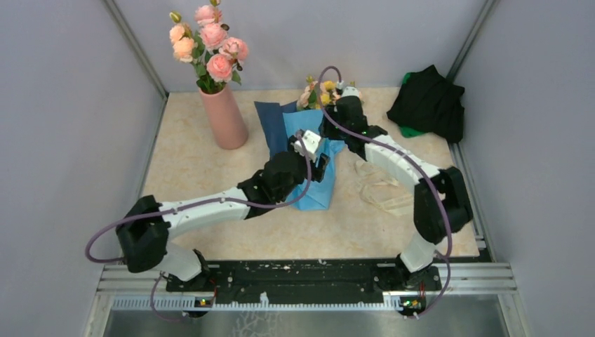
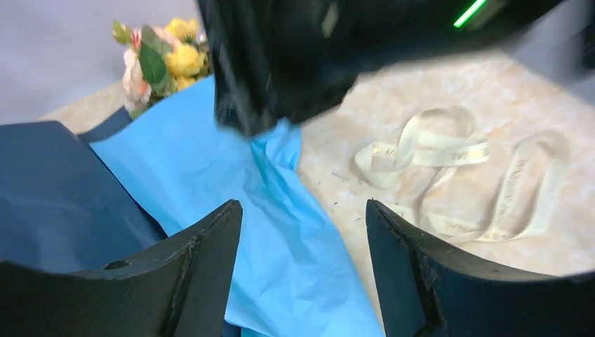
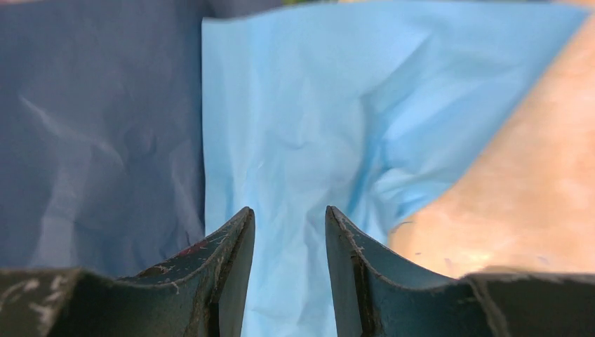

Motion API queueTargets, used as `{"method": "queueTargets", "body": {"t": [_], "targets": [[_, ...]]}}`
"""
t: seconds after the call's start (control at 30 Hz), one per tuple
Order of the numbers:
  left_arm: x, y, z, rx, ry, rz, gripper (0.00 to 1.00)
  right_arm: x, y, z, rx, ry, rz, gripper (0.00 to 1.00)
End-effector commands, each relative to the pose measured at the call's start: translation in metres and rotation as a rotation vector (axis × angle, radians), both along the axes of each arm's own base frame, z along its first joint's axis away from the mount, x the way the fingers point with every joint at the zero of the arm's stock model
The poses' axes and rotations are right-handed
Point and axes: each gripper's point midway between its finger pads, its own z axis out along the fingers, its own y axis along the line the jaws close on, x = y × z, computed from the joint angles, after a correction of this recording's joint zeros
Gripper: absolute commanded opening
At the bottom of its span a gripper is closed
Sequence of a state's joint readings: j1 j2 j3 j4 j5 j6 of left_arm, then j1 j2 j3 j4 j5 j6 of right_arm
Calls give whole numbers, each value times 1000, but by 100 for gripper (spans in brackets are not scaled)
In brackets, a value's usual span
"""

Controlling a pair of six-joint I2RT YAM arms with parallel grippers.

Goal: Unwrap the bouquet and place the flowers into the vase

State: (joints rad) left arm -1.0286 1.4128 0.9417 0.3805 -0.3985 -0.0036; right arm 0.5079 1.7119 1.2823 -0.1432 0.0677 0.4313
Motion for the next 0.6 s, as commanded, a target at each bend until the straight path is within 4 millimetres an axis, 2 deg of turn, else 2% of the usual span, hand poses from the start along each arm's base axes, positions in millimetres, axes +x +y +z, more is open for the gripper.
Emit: {"method": "queueTargets", "body": {"t": [0.0, 0.1, 0.2, 0.37, 0.57], "targets": [[29, -1, -30, 67, 23, 94, 72, 4, -40, 74, 42, -177, -120, 42], [47, 5, -60, 47, 114, 122, 72, -5, -54, 87, 22, -201, -134, 43], [60, 24, -80, 46, 140, 199, 71, -10, -59, 92, 1, -209, -131, 43], [71, 58, -85, 1, 178, 268, 71, -9, -61, 78, -29, -181, -132, 44], [86, 109, -124, -24, 327, 333, 71, -9, -50, 65, 8, -156, -95, 44]]}}
